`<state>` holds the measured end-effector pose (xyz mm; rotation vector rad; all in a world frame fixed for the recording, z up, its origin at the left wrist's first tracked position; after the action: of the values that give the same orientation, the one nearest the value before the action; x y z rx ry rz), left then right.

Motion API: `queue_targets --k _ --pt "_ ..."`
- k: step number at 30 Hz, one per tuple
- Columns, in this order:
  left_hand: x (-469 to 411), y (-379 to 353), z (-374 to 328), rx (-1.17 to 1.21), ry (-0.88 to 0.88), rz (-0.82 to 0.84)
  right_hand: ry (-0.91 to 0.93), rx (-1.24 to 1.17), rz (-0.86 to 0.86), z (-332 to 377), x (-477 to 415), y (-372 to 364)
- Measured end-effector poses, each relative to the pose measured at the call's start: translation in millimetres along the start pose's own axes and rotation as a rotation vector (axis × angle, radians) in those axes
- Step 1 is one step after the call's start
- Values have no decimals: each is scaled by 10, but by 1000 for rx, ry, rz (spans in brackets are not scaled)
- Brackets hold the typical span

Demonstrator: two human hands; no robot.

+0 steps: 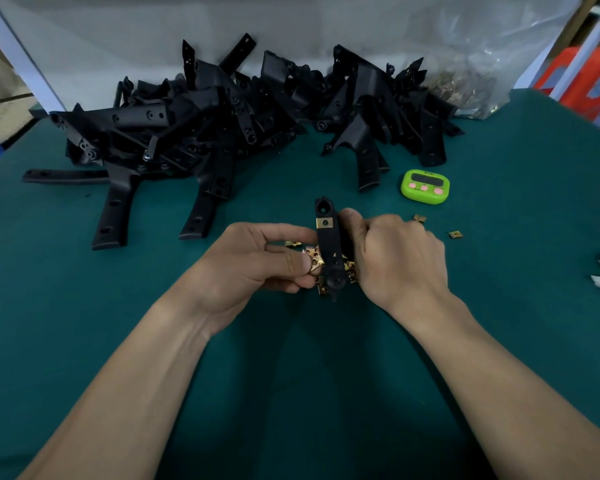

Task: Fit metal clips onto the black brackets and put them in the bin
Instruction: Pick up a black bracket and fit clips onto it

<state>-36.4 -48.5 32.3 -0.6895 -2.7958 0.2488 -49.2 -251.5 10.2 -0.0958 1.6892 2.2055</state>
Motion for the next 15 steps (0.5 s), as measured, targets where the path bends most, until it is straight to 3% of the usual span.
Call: queue_targets --k 8,15 --pt "4 -40 17 -81 -34 -13 41 80 47 -3 24 45" --pt "-6 -8 18 -113 -29 -30 104 210 -12 54 18 110"
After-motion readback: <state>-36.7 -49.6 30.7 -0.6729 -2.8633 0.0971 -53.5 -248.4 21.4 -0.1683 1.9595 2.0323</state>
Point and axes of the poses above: each hand's wrist, its own x-axis away from the middle knuckle, its own y-axis out of the back of the hand, z = x × y, the point moved 1 cm from there along -x, towards the middle knuckle, and after that the axes turned 7 degrees about x, right-handed, at the moved point
